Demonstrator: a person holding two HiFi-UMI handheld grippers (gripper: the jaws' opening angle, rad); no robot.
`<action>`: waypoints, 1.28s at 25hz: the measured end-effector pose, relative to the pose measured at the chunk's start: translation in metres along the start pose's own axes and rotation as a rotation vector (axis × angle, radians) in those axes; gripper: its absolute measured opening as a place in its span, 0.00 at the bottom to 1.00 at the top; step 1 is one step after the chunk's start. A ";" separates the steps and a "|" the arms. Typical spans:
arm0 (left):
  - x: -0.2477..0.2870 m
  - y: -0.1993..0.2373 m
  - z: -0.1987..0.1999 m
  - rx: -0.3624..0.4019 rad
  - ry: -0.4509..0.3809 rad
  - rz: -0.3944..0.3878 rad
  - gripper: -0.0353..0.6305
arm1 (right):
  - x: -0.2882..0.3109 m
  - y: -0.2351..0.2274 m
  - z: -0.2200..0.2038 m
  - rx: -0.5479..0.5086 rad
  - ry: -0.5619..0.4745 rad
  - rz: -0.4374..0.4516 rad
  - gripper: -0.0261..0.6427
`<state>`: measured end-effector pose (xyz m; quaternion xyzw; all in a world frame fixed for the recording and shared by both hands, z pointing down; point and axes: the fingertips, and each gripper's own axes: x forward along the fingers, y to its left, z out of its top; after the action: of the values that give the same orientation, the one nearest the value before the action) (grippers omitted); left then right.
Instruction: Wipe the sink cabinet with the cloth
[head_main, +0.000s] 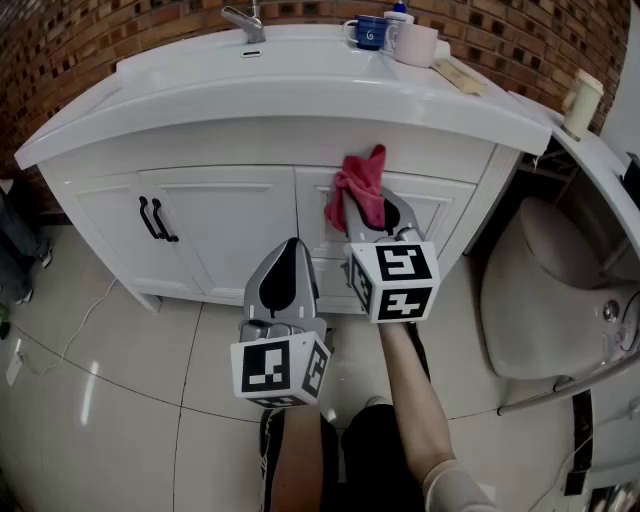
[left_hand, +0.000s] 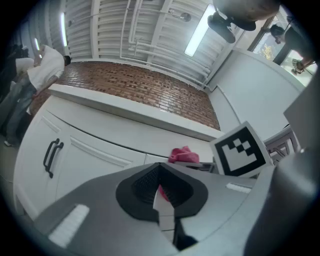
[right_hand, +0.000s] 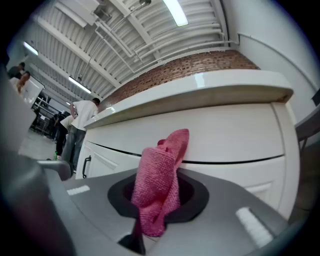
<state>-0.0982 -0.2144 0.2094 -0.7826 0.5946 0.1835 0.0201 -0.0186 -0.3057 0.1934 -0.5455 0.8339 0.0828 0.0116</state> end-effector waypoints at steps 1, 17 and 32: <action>0.000 -0.001 0.001 -0.003 0.006 0.002 0.08 | -0.010 -0.020 -0.003 0.002 -0.002 -0.023 0.13; -0.006 0.015 0.011 -0.052 -0.023 0.064 0.07 | -0.067 -0.044 -0.013 0.022 -0.074 -0.024 0.13; -0.014 0.019 0.027 -0.030 -0.072 0.072 0.08 | 0.003 0.004 -0.041 -0.025 -0.010 0.006 0.13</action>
<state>-0.1268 -0.2001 0.1919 -0.7539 0.6182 0.2212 0.0232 -0.0210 -0.3134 0.2343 -0.5426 0.8344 0.0962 0.0087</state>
